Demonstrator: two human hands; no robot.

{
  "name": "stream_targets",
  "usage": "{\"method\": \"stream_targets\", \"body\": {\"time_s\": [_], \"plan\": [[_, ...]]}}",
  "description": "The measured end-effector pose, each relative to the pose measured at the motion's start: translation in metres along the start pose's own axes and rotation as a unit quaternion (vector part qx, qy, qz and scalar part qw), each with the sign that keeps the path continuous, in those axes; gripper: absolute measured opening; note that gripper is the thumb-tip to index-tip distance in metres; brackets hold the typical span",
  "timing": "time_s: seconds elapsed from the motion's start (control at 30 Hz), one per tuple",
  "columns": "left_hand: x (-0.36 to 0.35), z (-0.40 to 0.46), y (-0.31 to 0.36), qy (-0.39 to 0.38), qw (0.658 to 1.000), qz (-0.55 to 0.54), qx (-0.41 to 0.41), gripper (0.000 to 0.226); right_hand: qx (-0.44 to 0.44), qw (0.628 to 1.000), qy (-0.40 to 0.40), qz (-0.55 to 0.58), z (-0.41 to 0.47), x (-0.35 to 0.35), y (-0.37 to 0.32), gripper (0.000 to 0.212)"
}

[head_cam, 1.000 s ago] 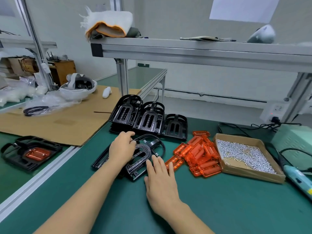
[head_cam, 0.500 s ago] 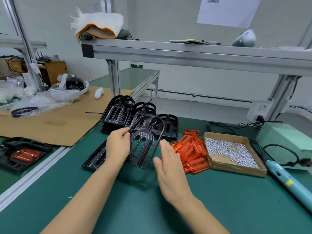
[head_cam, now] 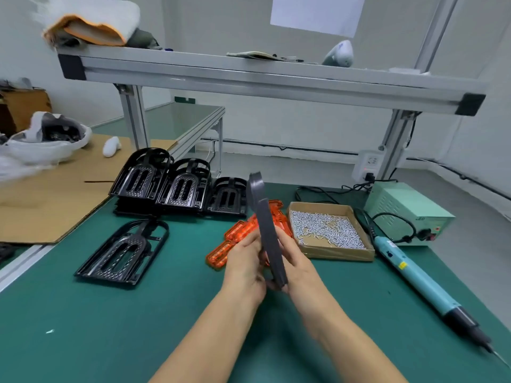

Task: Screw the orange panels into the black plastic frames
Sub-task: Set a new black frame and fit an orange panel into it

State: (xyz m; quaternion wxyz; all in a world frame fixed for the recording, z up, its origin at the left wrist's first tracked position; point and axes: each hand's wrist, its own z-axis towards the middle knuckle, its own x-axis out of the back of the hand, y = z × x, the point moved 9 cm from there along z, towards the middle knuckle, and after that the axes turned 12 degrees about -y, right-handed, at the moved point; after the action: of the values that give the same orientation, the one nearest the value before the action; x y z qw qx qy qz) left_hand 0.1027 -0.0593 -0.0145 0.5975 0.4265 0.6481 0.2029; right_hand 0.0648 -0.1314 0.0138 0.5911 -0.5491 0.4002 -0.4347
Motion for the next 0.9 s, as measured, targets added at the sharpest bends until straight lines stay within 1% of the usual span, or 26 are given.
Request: {"method": "stream_targets", "body": {"time_s": [0.1, 0.17, 0.2, 0.27, 0.33, 0.4, 0.43, 0.47, 0.5, 0.57, 0.6, 0.63, 0.67, 0.7, 0.73, 0.8, 0.83, 0.87, 0.9], "plan": [[-0.011, -0.003, -0.014, -0.026, 0.999, 0.012, 0.035, 0.030, 0.010, 1.000, 0.008, -0.014, -0.008, 0.013, -0.001, 0.041], [-0.014, -0.004, -0.021, -0.065, 0.995, -0.046, 0.056, 0.040, 0.012, 0.998, 0.015, -0.053, -0.012, 0.024, 0.000, 0.044], [-0.013, -0.006, -0.022, -0.076, 0.992, -0.077, 0.061, 0.041, 0.009, 0.997, 0.024, -0.078, -0.014, 0.031, 0.001, 0.045], [-0.001, -0.006, -0.020, -0.079, 0.991, -0.098, 0.054, 0.038, -0.005, 0.991, 0.032, -0.127, -0.018, 0.048, 0.001, 0.042], [0.006, -0.007, -0.011, -0.101, 0.986, -0.128, 0.038, 0.042, -0.021, 0.986, 0.015, -0.166, -0.022, 0.060, 0.003, 0.039], [0.017, -0.009, -0.004, -0.112, 0.981, -0.147, 0.052, 0.053, -0.045, 0.980, -0.011, -0.194, -0.026, 0.068, 0.009, 0.041], [0.024, -0.010, -0.003, -0.115, 0.982, -0.138, 0.066, 0.059, -0.055, 0.976, -0.027, -0.211, -0.027, 0.069, 0.013, 0.041], [0.031, -0.012, -0.001, -0.115, 0.984, -0.109, 0.079, 0.059, -0.064, 0.969, -0.043, -0.236, -0.027, 0.068, 0.018, 0.039], [0.037, -0.014, 0.000, -0.112, 0.988, -0.060, 0.083, 0.053, -0.073, 0.959, -0.057, -0.267, -0.026, 0.067, 0.023, 0.037], [0.048, -0.015, 0.006, -0.088, 0.989, 0.099, 0.062, 0.034, -0.086, 0.943, -0.073, -0.314, -0.019, 0.063, 0.030, 0.036], [0.051, -0.016, 0.010, -0.062, 0.979, 0.188, 0.046, 0.030, -0.085, 0.937, -0.080, -0.328, -0.015, 0.059, 0.031, 0.036], [0.056, -0.017, 0.014, -0.034, 0.965, 0.259, 0.034, 0.031, -0.077, 0.932, -0.093, -0.342, -0.011, 0.054, 0.030, 0.033], [0.059, -0.018, 0.017, -0.017, 0.951, 0.307, 0.026, 0.032, -0.060, 0.924, -0.106, -0.362, -0.006, 0.048, 0.026, 0.028], [0.061, -0.019, 0.020, -0.009, 0.941, 0.337, 0.020, 0.031, -0.037, 0.915, -0.112, -0.386, 0.000, 0.044, 0.022, 0.024], [0.063, -0.020, 0.023, -0.002, 0.935, 0.354, 0.016, 0.030, -0.019, 0.905, -0.101, -0.414, 0.006, 0.045, 0.017, 0.024], [0.069, -0.019, 0.031, 0.019, 0.930, 0.366, 0.001, 0.028, -0.015, 0.879, -0.040, -0.475, 0.018, 0.058, 0.011, 0.028], [0.071, -0.017, 0.034, 0.028, 0.931, 0.365, -0.009, 0.028, -0.009, 0.855, -0.016, -0.519, 0.024, 0.063, 0.007, 0.032], [0.072, -0.016, 0.036, 0.036, 0.931, 0.363, -0.020, 0.028, -0.004, 0.822, -0.012, -0.569, 0.030, 0.064, 0.006, 0.038], [0.072, -0.014, 0.039, 0.042, 0.930, 0.363, -0.029, 0.029, -0.005, 0.789, -0.023, -0.613, 0.036, 0.062, 0.007, 0.044]]}}
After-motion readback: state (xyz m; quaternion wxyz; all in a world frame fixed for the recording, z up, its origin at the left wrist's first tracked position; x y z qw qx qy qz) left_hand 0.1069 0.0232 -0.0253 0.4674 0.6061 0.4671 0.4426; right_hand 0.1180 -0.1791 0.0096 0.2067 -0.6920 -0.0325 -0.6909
